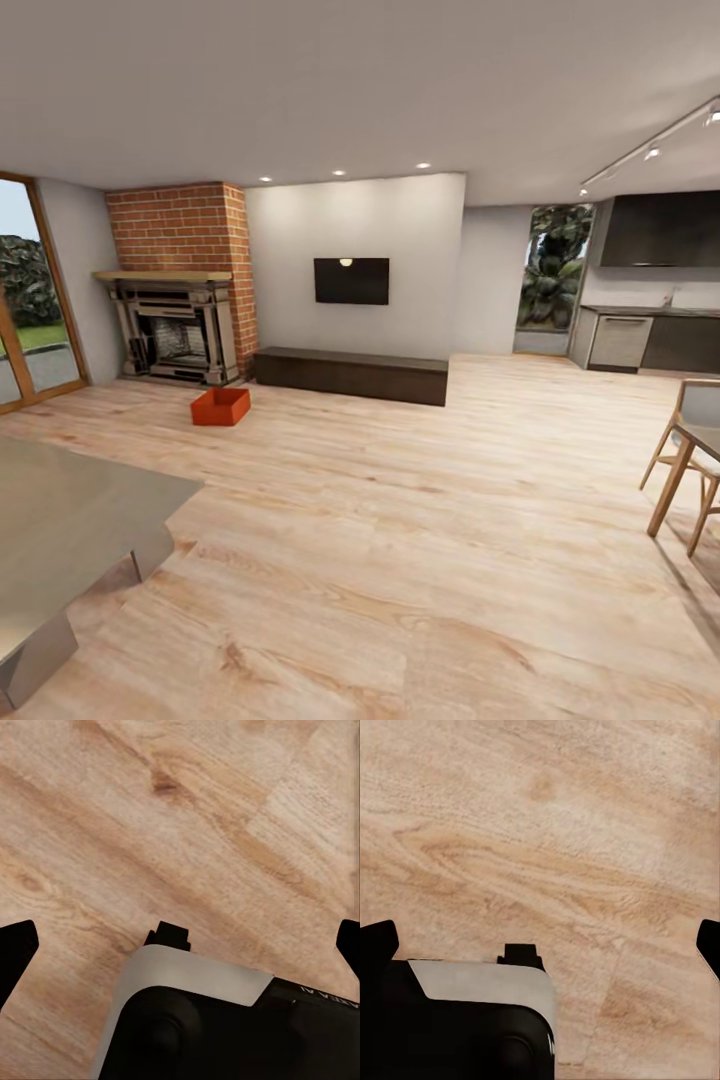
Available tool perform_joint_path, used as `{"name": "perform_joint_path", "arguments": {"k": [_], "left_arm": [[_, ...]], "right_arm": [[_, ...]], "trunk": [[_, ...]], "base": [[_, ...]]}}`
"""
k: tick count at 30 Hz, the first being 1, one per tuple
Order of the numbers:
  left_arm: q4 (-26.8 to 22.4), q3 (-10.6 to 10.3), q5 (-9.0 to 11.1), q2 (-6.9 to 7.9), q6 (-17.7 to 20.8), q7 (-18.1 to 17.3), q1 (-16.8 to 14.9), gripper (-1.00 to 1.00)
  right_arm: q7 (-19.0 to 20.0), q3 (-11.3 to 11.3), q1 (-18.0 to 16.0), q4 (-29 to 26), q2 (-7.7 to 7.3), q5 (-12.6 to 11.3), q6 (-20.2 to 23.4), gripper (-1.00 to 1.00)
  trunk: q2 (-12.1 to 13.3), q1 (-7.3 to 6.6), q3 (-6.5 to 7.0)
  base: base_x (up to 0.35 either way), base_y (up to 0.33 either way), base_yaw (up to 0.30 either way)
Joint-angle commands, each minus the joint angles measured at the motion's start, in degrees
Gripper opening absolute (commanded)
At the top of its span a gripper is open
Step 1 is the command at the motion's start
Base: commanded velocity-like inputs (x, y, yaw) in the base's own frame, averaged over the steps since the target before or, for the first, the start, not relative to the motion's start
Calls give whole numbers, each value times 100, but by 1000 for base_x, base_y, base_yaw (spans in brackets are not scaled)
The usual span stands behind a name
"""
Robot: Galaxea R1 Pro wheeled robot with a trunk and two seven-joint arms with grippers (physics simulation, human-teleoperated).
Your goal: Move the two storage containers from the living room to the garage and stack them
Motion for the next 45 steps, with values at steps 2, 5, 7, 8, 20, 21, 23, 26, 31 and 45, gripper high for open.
{"name": "perform_joint_path", "arguments": {"k": [2, 5, 7, 8, 20, 21, 23, 26, 31, 45], "left_arm": [[7, 30, 8, -1, -18, 4, -4, 100], [5, 30, 9, -1, -18, 4, -4, 100], [5, 30, 8, -1, -18, 4, -4, 100], [4, 30, 9, -1, -18, 4, -4, 100], [6, 30, 11, -1, -18, 4, -4, 100], [5, 30, 11, -1, -18, 4, -4, 100], [4, 30, 11, -1, -18, 4, -4, 100], [6, 30, 9, -1, -18, 4, -4, 100], [6, 30, 9, -1, -18, 4, -4, 100], [6, 30, -5, -9, -12, 4, -4, 100]], "right_arm": [[-24, 46, -8, 17, 3, -16, -24, 100], [-24, 46, -8, 17, 3, -16, -23, 100], [-24, 46, -8, 17, 3, -16, -26, 100], [-24, 46, -8, 17, 3, -16, -26, 100], [-24, 46, -8, 17, 3, -16, -25, 100], [-24, 46, -8, 17, 3, -16, -23, 100], [-24, 46, -8, 17, 3, -16, -22, 100], [-24, 46, -8, 17, 3, -16, -25, 100], [-24, 46, -8, 17, 3, -16, -27, 100], [-24, 46, -8, 17, 3, -14, -25, 100]], "trunk": [[-4, 4, -7], [-4, 4, -7], [-4, 4, -7], [-4, 4, -7], [-4, 4, -7], [-4, 4, -7], [-4, 4, -7], [-4, 4, -7], [-4, 4, -7], [-4, 4, -7]], "base": [[330, 0, 0], [330, 0, 0], [330, 0, 0], [330, 0, 0], [330, 0, 0], [330, 0, 0], [330, 0, 0], [330, 0, 0], [330, 0, 0], [330, 0, 0]]}}
